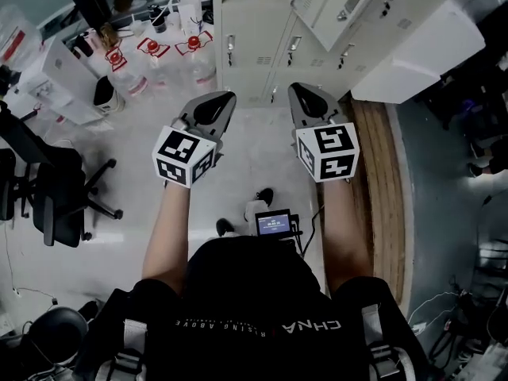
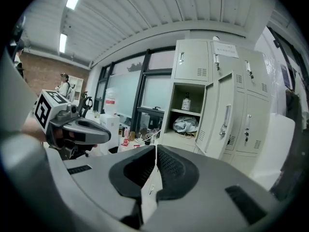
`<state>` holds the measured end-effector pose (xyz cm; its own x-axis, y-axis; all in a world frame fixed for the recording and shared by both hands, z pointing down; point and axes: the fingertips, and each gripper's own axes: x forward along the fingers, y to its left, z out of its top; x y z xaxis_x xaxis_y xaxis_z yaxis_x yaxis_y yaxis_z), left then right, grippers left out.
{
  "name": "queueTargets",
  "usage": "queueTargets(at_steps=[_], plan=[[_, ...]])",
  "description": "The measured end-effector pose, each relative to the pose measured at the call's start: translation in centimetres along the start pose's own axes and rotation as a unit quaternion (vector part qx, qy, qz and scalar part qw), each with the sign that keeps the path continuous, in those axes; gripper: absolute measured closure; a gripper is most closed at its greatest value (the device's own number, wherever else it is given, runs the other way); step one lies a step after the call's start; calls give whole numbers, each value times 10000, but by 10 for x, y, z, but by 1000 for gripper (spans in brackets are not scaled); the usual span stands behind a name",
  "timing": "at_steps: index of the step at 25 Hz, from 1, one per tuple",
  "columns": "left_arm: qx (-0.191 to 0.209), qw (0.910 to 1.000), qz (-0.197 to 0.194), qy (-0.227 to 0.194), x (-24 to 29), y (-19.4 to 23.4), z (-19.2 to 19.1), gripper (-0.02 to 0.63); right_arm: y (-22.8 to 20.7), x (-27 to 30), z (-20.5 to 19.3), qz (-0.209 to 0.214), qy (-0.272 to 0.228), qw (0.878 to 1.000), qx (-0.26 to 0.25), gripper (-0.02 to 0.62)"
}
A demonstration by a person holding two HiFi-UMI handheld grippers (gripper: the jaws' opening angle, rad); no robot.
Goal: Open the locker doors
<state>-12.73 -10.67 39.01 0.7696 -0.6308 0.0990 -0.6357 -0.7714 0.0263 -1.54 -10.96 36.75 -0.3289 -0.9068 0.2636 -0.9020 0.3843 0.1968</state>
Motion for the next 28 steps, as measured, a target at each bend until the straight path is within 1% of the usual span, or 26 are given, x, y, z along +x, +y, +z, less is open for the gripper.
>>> queueTargets(at_steps=[4,6,8,11,15,18,25,28], plan=[[12,9999,-102,15,-6,-19,-5,586,7,-22,-2,-105,56,9997,-202,563],[12,9999,-118,-6,-10,-29,-7,586,9,-28,-4,-84,85,9994,-314,563],[44,10000,-84,-20,-14,-36,-8,586,11,-30,-6,-3,95,9991,-409,563],[71,9999,80,11,-14,-39,-8,586,9,-29,-5,139,29,9987,-486,563],[93,9993,343,59,3,-47,-4,586,-10,-32,0,203,-108,9985,-497,563],[227,9986,469,113,23,-60,2,586,-30,-37,4,257,-246,9987,-374,563],[649,9966,459,217,68,-89,23,586,-66,-43,10,432,-542,9971,-326,563],[725,9959,488,236,82,-95,28,586,-79,-44,9,471,-607,9966,-287,563]])
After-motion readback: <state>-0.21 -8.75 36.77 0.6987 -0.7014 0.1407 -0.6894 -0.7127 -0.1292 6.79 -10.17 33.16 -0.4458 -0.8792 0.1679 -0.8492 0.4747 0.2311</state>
